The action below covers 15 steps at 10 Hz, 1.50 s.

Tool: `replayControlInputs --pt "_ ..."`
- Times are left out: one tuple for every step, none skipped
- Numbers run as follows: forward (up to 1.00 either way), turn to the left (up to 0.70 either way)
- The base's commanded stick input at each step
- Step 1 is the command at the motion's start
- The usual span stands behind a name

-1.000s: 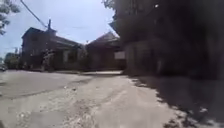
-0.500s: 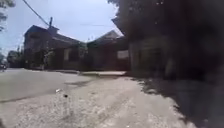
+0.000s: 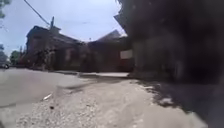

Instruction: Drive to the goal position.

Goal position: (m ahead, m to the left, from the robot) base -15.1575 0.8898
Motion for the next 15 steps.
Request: replayControlInputs --pt "1.0 0.41" --pt "1.0 0.41" --pt "1.0 0.41" --pt "1.0 0.41" --pt "1.0 0.41" --pt "1.0 0.41" --pt "1.0 0.41" --pt "1.0 0.22" --pt "1.0 0.01" --pt "1.0 0.01" --pt "1.0 0.01" --pt "1.0 0.01" --pt "1.0 0.01" --pt "1.0 0.01" --pt "1.0 0.01"
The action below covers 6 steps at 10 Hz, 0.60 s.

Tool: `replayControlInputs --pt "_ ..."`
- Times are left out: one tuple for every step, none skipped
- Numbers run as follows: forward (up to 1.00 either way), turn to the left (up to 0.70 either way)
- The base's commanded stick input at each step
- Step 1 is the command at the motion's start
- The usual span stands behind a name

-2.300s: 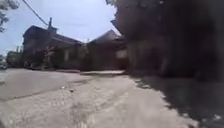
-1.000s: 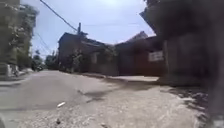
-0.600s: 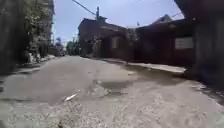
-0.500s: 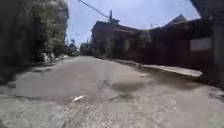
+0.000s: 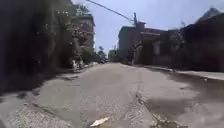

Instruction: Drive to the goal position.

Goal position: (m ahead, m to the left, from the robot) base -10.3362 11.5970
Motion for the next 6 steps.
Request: replayControlInputs --pt "1.0 0.01" --pt "1.0 0.01" --pt "1.0 0.01" --pt "1.0 0.01" --pt "1.0 0.01" --pt "1.0 0.01"
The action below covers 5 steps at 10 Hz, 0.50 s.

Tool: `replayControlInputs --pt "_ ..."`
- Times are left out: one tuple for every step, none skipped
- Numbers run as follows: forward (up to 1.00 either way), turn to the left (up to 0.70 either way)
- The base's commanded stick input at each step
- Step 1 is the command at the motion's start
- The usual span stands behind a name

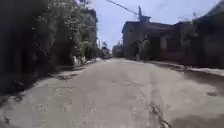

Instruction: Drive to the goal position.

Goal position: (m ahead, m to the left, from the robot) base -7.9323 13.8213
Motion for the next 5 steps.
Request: replayControlInputs --pt "1.0 0.01" --pt "1.0 0.01" --pt "1.0 0.01" --pt "1.0 0.01" --pt "1.0 0.01"
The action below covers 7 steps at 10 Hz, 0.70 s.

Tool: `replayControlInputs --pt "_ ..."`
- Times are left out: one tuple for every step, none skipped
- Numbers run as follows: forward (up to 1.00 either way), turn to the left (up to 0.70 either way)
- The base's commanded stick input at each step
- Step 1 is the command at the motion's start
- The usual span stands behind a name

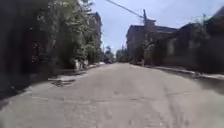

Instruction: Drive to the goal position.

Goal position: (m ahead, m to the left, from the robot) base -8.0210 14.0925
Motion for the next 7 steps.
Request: replayControlInputs --pt "1.0 0.01" --pt "1.0 0.01" --pt "1.0 0.01" --pt "1.0 0.01" --pt "1.0 0.01" --pt "1.0 0.01" --pt "1.0 0.01"
